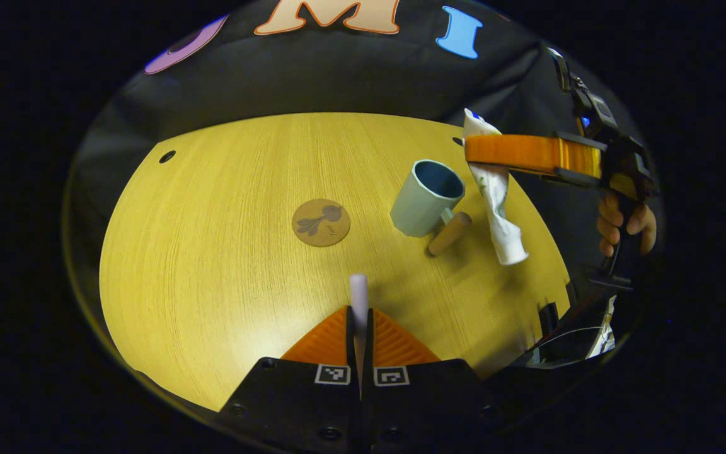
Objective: Put the toothbrush and toothpaste on the desktop into the cup, then pick up the cup and place it on the coaster on the desktop.
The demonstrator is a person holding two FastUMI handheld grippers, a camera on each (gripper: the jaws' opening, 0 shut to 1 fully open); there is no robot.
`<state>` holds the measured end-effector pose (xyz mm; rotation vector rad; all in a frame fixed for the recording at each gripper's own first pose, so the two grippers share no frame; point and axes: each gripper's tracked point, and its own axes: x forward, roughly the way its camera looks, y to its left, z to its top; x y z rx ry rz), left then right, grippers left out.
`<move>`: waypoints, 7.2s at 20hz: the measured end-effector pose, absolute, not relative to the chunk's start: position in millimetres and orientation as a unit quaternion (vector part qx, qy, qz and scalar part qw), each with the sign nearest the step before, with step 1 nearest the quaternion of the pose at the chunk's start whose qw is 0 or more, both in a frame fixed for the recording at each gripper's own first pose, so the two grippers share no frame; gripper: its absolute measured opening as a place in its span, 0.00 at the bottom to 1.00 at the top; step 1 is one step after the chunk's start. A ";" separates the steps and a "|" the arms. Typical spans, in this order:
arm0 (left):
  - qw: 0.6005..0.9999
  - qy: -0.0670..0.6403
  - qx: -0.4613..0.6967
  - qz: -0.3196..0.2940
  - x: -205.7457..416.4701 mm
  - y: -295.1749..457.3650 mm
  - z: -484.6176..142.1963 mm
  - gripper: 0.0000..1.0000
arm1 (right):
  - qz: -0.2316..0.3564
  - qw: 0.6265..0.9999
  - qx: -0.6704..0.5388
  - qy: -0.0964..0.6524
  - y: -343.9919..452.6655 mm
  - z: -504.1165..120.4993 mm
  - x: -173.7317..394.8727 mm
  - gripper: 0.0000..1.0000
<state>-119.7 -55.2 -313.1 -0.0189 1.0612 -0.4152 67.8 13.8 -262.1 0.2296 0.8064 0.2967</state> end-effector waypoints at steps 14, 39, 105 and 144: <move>0.874 0.454 -0.049 -0.165 -113.9 -59.1 -259.5 0.00 | 0.103 0.954 0.026 0.281 8.6 -281.2 148.6 0.11; 0.920 0.301 -0.117 -0.222 49.7 -144.2 -137.8 0.00 | 0.022 0.951 0.029 0.306 -119.5 -264.9 23.3 0.99; 0.975 0.218 -0.031 0.005 -1.0 79.9 -178.2 0.95 | 0.060 0.771 -0.024 0.634 -18.2 -390.3 21.6 0.99; 0.970 0.239 -0.045 -0.014 24.4 162.7 -194.5 0.95 | 0.117 0.760 -0.090 0.633 60.7 -401.9 26.1 0.58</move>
